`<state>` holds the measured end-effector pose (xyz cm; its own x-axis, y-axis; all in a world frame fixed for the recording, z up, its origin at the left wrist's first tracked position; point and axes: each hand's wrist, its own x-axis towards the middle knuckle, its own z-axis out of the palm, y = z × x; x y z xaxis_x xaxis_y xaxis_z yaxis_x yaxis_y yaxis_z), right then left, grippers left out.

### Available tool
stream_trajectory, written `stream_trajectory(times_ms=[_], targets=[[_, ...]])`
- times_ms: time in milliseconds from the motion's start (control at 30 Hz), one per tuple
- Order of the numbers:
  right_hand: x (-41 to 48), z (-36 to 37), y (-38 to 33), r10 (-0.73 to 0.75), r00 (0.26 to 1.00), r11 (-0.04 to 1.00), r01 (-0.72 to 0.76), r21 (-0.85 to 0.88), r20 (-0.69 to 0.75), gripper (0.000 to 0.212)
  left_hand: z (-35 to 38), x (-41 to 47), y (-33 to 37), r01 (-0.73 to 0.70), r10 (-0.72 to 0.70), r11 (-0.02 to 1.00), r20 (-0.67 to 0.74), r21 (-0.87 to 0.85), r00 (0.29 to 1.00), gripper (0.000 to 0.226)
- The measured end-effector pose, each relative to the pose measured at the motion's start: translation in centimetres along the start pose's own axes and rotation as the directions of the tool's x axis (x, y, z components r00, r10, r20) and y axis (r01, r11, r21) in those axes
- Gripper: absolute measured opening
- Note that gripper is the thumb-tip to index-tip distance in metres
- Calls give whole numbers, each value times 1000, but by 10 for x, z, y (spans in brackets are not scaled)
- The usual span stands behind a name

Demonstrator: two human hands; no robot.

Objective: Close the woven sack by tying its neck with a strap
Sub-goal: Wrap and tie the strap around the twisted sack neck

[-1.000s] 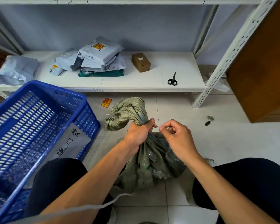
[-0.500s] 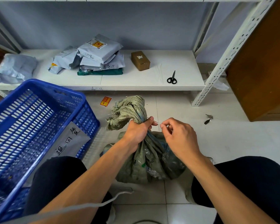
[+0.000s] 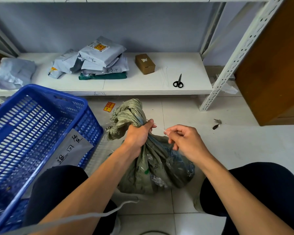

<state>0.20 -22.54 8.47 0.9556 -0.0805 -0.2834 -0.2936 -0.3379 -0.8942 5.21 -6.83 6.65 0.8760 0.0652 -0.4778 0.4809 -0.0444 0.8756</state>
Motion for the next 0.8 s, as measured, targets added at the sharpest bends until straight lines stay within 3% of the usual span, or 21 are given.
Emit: stream_trajectory(times_ms=[200, 300, 467, 600, 700, 800], targets=[[0, -4, 1, 7, 1000, 999, -8, -51, -14, 9, -1, 0, -2, -9, 9, 999, -22, -34, 1000, 27], [1, 2, 5, -39, 999, 990, 35, -139, -27, 8, 8, -6, -5, -43, 43, 999, -5, 19, 999, 28], [2, 7, 4, -20, 999, 993, 17, -117, -25, 11, 16, -14, -13, -94, 88, 991, 70, 96, 994, 32], [5, -6, 2, 4, 997, 988, -15, -153, -72, 10, 9, -5, -11, 9, -8, 1000, 51, -17, 999, 36], [4, -20, -3, 15, 992, 999, -10, 37, -121, 11, -3, 5, -9, 150, -133, 977, 118, -150, 984, 43], [0, -32, -10, -18, 1000, 983, 19, 185, -9, 13, -9, 11, -5, 180, -121, 948, 225, -263, 967, 43]])
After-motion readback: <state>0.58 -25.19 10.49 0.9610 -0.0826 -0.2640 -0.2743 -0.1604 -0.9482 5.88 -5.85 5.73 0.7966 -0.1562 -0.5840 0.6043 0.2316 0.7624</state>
